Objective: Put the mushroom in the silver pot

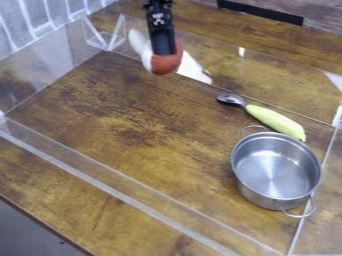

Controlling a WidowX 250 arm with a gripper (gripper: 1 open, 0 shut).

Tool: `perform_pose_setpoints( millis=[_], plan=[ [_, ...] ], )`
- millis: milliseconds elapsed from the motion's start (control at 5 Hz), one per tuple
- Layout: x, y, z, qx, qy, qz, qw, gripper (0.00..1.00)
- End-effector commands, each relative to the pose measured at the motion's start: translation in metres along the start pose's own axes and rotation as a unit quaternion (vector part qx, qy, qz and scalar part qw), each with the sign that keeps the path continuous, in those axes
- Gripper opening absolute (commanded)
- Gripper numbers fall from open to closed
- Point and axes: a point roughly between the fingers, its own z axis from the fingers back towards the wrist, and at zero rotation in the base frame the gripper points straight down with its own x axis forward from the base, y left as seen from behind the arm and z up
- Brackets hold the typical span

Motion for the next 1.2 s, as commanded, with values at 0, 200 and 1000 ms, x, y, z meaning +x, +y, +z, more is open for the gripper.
perform_pose_setpoints(
  millis=[0,200,1000],
  plan=[
    [0.023,-0.020,0.024,0.043,-0.027,-0.031,0.9982,1.00],
    [0.038,-0.033,0.021,0.043,-0.033,-0.032,0.9980,0.00],
    [0.004,-0.012,-0.039,0.010,-0.033,-0.064,0.9973,1.00]
  ],
)
